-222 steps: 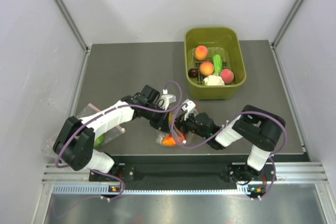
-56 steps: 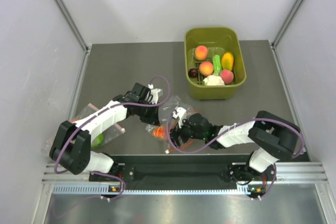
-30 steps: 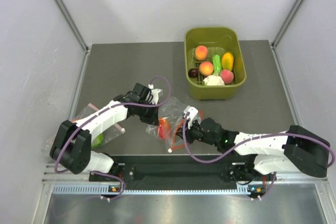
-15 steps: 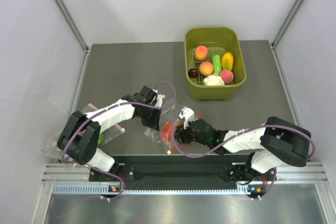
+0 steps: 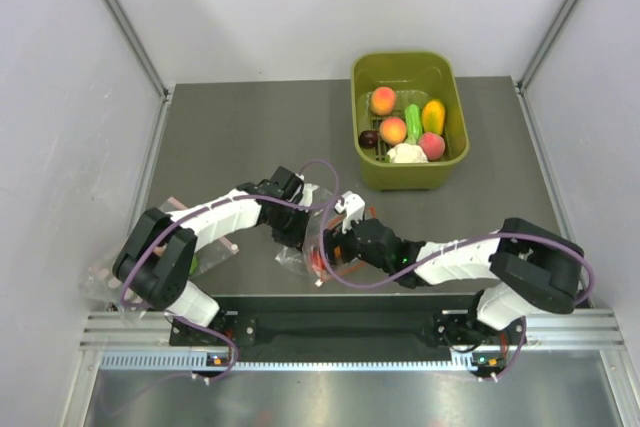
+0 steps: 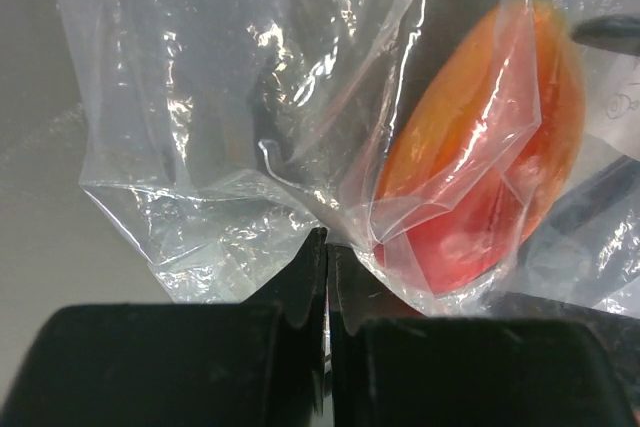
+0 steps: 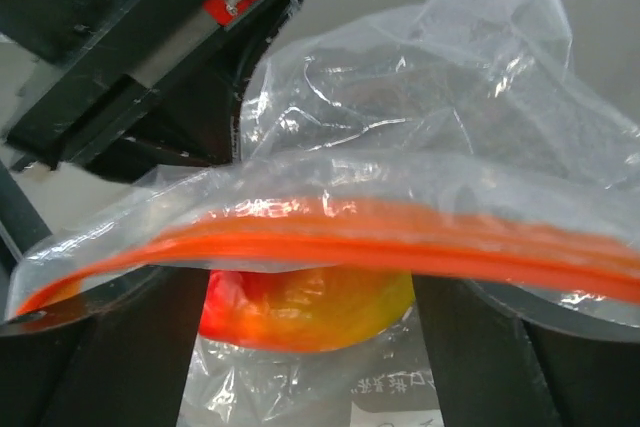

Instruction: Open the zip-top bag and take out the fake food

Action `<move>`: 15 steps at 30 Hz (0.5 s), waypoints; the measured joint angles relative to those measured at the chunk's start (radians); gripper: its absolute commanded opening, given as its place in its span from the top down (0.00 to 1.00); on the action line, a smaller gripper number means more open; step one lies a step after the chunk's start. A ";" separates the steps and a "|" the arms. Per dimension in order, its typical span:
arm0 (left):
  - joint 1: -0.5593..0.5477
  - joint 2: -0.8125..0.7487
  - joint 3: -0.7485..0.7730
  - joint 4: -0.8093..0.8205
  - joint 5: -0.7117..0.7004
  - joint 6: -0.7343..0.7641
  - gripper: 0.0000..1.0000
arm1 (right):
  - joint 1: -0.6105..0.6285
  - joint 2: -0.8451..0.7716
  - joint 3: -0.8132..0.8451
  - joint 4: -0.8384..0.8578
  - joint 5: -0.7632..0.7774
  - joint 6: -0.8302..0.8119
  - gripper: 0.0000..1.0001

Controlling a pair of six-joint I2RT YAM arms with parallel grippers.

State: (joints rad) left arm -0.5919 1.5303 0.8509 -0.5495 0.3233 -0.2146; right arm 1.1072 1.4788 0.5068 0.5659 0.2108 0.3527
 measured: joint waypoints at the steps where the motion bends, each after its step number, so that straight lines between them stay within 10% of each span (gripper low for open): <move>1: -0.001 0.000 0.000 0.000 0.000 0.000 1.00 | 0.000 0.011 0.008 -0.003 0.000 0.005 0.19; 15: -0.020 -0.002 0.000 0.000 -0.001 0.000 1.00 | 0.018 0.069 0.091 -0.178 0.048 0.159 0.00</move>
State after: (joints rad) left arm -0.6117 1.5288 0.8509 -0.5499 0.3222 -0.2146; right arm 1.1252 1.5478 0.5976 0.3878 0.2588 0.5121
